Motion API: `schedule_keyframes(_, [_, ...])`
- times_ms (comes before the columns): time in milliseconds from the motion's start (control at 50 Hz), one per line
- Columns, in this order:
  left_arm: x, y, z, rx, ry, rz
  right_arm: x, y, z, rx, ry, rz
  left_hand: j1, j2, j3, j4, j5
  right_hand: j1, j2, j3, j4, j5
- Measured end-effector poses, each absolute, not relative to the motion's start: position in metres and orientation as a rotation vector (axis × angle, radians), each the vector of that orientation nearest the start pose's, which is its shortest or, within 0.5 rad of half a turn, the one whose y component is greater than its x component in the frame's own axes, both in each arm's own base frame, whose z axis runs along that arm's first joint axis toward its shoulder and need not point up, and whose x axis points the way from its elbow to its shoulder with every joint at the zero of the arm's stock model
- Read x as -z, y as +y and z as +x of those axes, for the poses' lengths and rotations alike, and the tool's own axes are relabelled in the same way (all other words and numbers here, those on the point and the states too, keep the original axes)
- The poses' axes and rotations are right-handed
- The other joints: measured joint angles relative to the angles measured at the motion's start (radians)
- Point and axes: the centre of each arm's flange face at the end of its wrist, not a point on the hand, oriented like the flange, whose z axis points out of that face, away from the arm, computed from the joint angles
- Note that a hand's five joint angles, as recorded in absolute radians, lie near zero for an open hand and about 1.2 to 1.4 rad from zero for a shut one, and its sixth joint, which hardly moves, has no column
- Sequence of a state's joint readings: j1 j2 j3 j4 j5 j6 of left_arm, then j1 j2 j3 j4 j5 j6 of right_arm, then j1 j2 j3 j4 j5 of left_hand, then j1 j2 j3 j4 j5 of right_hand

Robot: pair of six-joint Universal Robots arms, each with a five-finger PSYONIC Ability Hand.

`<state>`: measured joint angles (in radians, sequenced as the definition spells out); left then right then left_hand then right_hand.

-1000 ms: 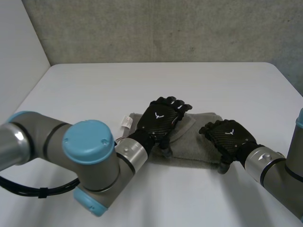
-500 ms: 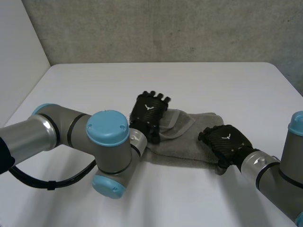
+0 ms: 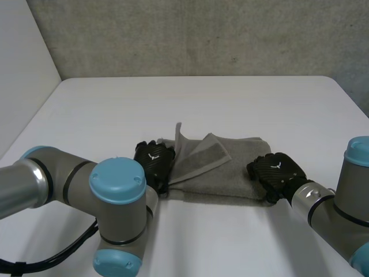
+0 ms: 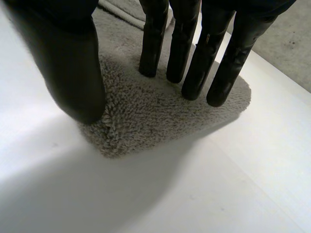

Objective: Fold the towel.

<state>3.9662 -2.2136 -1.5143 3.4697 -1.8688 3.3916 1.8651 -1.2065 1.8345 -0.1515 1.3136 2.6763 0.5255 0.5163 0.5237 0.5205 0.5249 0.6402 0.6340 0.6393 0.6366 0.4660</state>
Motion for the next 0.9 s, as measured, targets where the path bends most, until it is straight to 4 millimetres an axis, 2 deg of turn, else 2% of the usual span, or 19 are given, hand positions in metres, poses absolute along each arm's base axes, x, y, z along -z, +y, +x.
schedule_keyframes(320, [-0.140,-0.225,-0.347,2.082,2.315,0.897,-0.130,-0.243,0.235,1.596,2.319,-1.170,-0.003,-0.003,-0.003,-0.002,-0.011,0.046,0.031,0.038,0.042,0.037])
schedule_keyframes(440, [-0.147,-0.220,-0.354,2.134,2.325,0.907,-0.130,-0.241,0.236,1.589,2.318,-1.175,-0.045,-0.034,-0.049,-0.040,-0.064,0.046,0.031,0.038,0.042,0.039])
schedule_keyframes(600, [-0.155,-0.209,-0.369,2.207,2.342,1.001,-0.129,-0.241,0.236,1.586,2.319,-1.175,-0.082,-0.059,-0.092,-0.075,-0.109,0.045,0.031,0.038,0.041,0.038])
schedule_keyframes(760, [-0.151,-0.214,-0.378,2.219,2.342,1.030,-0.130,-0.242,0.235,1.589,2.319,-1.173,-0.085,-0.059,-0.093,-0.075,-0.113,0.033,0.031,0.035,0.040,0.032])
schedule_keyframes(900, [-0.136,-0.223,-0.387,2.189,2.350,1.043,-0.128,-0.242,0.235,1.584,2.321,-1.173,-0.086,-0.059,-0.093,-0.075,-0.114,0.031,0.031,0.035,0.040,0.028])
